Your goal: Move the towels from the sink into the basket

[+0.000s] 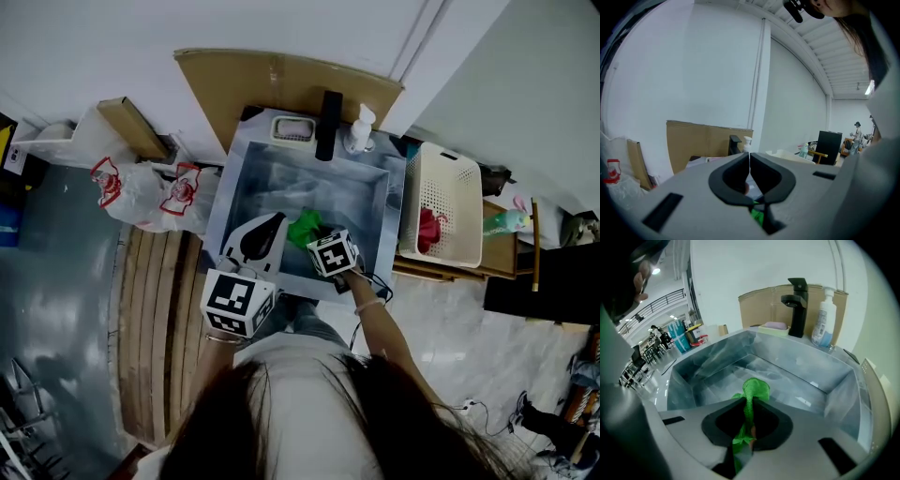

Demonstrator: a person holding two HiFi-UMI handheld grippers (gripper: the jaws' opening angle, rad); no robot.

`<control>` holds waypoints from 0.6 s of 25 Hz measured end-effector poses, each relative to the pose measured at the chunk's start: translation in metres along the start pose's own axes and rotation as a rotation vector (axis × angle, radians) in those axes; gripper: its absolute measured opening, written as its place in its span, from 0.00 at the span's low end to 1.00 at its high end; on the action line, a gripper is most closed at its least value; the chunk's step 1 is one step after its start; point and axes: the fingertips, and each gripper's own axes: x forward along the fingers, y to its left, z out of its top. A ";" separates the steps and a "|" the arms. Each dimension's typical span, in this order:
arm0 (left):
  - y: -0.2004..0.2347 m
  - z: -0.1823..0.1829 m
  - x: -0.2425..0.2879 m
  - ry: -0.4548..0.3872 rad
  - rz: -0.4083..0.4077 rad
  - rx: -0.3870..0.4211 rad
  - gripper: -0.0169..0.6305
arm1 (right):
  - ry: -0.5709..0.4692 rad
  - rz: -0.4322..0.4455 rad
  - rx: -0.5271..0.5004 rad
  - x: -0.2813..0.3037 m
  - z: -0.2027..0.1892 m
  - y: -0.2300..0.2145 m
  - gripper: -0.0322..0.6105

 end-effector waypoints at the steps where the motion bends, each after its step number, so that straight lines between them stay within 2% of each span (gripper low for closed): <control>1: 0.000 0.001 0.000 -0.002 -0.004 0.000 0.04 | -0.012 -0.005 0.000 -0.002 0.003 0.000 0.14; 15: 0.000 0.015 0.010 -0.031 -0.067 0.030 0.04 | -0.160 -0.080 -0.008 -0.051 0.044 -0.005 0.13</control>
